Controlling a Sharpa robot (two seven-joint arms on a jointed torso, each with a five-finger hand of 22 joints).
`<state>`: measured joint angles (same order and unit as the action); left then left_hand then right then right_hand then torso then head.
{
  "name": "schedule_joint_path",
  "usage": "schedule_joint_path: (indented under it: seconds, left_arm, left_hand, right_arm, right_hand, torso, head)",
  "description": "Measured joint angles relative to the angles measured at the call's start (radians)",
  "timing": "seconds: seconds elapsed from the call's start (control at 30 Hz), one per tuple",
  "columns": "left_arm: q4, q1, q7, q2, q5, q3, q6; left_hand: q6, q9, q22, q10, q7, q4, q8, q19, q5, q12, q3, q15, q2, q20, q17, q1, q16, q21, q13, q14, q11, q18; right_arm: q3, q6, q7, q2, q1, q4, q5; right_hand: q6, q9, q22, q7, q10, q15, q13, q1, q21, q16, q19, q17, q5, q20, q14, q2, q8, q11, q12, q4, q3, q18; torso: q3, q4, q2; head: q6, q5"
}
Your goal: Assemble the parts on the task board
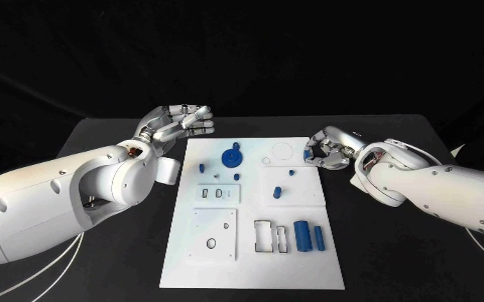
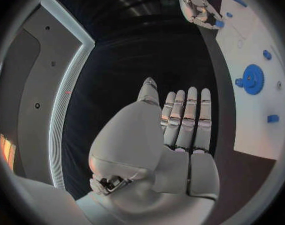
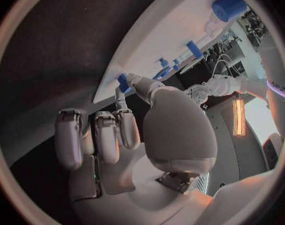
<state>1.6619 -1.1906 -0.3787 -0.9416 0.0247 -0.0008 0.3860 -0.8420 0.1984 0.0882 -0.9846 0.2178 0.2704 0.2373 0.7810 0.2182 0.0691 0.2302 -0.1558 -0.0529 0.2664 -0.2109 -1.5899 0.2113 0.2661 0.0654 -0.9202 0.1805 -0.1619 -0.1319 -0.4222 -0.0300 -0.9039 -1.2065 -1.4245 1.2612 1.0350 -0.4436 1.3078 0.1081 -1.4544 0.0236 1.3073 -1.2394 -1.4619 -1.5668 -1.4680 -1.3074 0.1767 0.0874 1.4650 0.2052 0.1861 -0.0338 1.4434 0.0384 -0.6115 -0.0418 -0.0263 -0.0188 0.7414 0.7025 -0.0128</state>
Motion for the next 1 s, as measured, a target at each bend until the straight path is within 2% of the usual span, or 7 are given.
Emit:
schedule_joint_path:
  seconds: [0.17, 0.37, 0.5, 0.6, 0.73, 0.9, 1.0]
  left_arm:
    - [-0.003, 0.0, 0.0, 0.0, 0.0, 0.0, 0.0]
    - [-0.009, 0.0, 0.0, 0.0, 0.0, 0.0, 0.0]
    - [-0.016, 0.0, 0.0, 0.001, 0.0, 0.0, 0.0]
    - [-0.023, 0.0, 0.0, 0.004, 0.0, 0.0, 0.0]
    - [-0.04, 0.0, 0.0, 0.018, 0.0, 0.0, 0.0]
    - [-0.057, 0.0, 0.001, 0.033, 0.0, -0.001, 0.0]
    - [-0.069, 0.0, 0.001, 0.048, 0.0, -0.001, 0.0]
  left_hand:
    - [0.0, 0.0, 0.0, 0.0, 0.0, 0.003, 0.0, 0.0, 0.0, 0.0, 0.003, 0.0, 0.0, 0.0, -0.001, 0.0, 0.0, 0.0, 0.0, 0.0, 0.0, 0.0]
    - [0.0, 0.0, -0.001, 0.0, 0.0, 0.003, 0.0, 0.0, 0.0, 0.0, 0.003, 0.0, 0.0, 0.0, -0.001, 0.0, 0.0, 0.0, 0.0, 0.0, 0.0, 0.0]
    - [0.0, 0.001, -0.001, 0.0, 0.0, 0.003, 0.0, 0.0, 0.0, 0.0, 0.003, 0.0, 0.0, 0.0, -0.001, 0.0, -0.004, 0.0, 0.0, 0.0, 0.0, 0.0]
    - [0.0, 0.001, -0.001, 0.0, 0.0, 0.003, 0.0, 0.0, 0.0, 0.0, 0.003, 0.0, 0.0, 0.0, -0.001, 0.0, -0.004, 0.0, 0.0, 0.0, 0.0, 0.0]
    - [0.0, 0.001, -0.001, 0.0, 0.0, 0.003, 0.0, 0.0, 0.0, 0.0, 0.003, 0.0, 0.0, 0.0, -0.001, 0.0, -0.004, 0.0, 0.0, 0.0, 0.0, 0.0]
    - [0.0, 0.001, -0.001, 0.0, 0.0, 0.003, 0.0, 0.0, 0.0, 0.0, 0.003, 0.0, 0.0, 0.0, -0.001, 0.0, -0.004, 0.0, 0.0, 0.0, 0.0, 0.0]
    - [0.0, 0.001, -0.001, 0.0, 0.0, 0.001, 0.0, 0.0, 0.0, 0.0, 0.005, 0.0, 0.0, 0.0, -0.001, 0.0, -0.004, 0.0, 0.0, 0.0, 0.0, 0.0]
  right_arm:
    - [0.001, -0.035, -0.023, -0.01, 0.0, -0.031, 0.01]
    - [0.004, -0.061, -0.066, -0.018, -0.004, -0.115, 0.023]
    - [0.005, -0.068, -0.105, -0.006, -0.014, -0.165, 0.039]
    - [0.005, -0.07, -0.135, 0.023, -0.019, -0.195, 0.054]
    - [0.005, -0.07, -0.162, 0.071, -0.021, -0.214, 0.073]
    - [0.0, -0.067, -0.185, 0.134, -0.021, -0.214, 0.09]
    - [-0.003, -0.064, -0.196, 0.175, -0.012, -0.207, 0.098]
  right_hand:
    - [0.002, -0.006, 0.0, -0.002, -0.003, 0.004, 0.0, 0.004, -0.011, 0.0, 0.004, 0.0, 0.021, -0.004, 0.004, -0.004, 0.01, 0.003, 0.0, -0.003, -0.003, 0.0]
    - [0.0, -0.006, 0.0, -0.004, -0.003, 0.004, 0.0, 0.012, -0.012, 0.0, 0.004, 0.0, 0.025, -0.004, 0.004, -0.012, 0.01, 0.003, 0.0, -0.003, -0.003, 0.0]
    - [0.0, -0.006, 0.0, -0.004, -0.003, 0.004, 0.0, 0.012, -0.016, 0.0, 0.004, 0.0, 0.025, -0.004, 0.004, -0.012, 0.01, 0.003, 0.0, -0.001, -0.004, 0.0]
    - [0.0, -0.006, 0.0, -0.004, -0.003, 0.004, 0.0, 0.013, -0.016, 0.0, 0.004, 0.0, 0.025, -0.004, 0.004, -0.013, 0.01, 0.003, 0.0, 0.0, -0.006, 0.0]
    - [0.0, -0.006, 0.0, -0.004, -0.003, 0.004, 0.001, 0.019, -0.02, 0.0, 0.004, 0.0, 0.025, -0.004, 0.004, -0.016, 0.009, 0.003, 0.004, 0.0, -0.006, 0.0]
    - [0.0, -0.006, 0.0, -0.004, -0.003, 0.003, 0.001, 0.022, -0.02, 0.0, 0.004, 0.0, 0.025, -0.004, 0.004, -0.019, 0.007, 0.003, 0.004, 0.0, -0.006, 0.0]
    - [0.0, -0.006, 0.0, -0.004, -0.003, 0.003, 0.001, 0.022, -0.019, 0.0, 0.004, 0.0, 0.025, -0.004, 0.004, -0.019, 0.006, 0.003, 0.004, 0.0, -0.006, 0.0]
  torso:
    - [0.0001, -0.0001, 0.0]
    - [0.001, 0.0005, -0.002]
    - [0.0031, 0.0012, -0.005]
    - [0.0048, 0.0016, -0.009]
    - [0.0085, -0.0008, -0.013]
    - [0.0129, -0.004, -0.018]
    - [0.0167, -0.0058, -0.02]
  head:
    - [-0.001, 0.002]
    - [-0.002, 0.005]
    - [-0.001, 0.007]
    - [0.002, 0.01]
    - [0.009, 0.016]
    - [0.018, 0.025]
    - [0.022, 0.029]
